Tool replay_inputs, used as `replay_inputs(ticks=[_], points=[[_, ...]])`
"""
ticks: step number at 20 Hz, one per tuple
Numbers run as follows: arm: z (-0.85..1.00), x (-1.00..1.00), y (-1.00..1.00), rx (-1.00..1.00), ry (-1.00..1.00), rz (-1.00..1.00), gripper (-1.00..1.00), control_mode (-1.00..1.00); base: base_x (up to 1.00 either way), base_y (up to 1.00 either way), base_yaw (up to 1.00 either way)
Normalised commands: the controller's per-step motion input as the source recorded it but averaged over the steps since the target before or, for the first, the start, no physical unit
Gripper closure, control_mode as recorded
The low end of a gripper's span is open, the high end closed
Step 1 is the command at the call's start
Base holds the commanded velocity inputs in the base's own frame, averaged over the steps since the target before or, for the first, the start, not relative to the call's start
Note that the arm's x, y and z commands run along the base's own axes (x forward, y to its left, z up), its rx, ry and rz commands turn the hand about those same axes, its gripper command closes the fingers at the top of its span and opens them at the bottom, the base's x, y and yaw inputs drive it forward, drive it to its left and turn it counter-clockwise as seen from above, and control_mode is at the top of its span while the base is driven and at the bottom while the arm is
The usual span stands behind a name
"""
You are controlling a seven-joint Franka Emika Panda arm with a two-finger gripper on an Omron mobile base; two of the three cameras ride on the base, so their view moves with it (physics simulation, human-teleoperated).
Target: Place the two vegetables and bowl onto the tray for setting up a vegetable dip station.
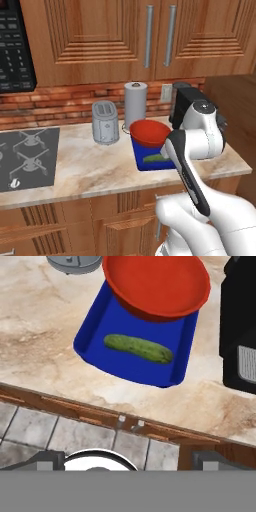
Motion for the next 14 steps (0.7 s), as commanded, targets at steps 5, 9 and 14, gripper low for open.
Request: replay_inputs(ticks=[5,9,14], points=[[0.00,0.00,0.00,0.00,0.00,0.00,-1.00,1.00,-0.51,0.02,-0.02],[0.00,0.00,0.00,0.00,0.00,0.00,-1.00,1.00,-0.23,0.33,-0.14],[0.00,0.00,0.00,0.00,0.00,0.00,-1.00,1.00,-0.01,0.64,-0.14]])
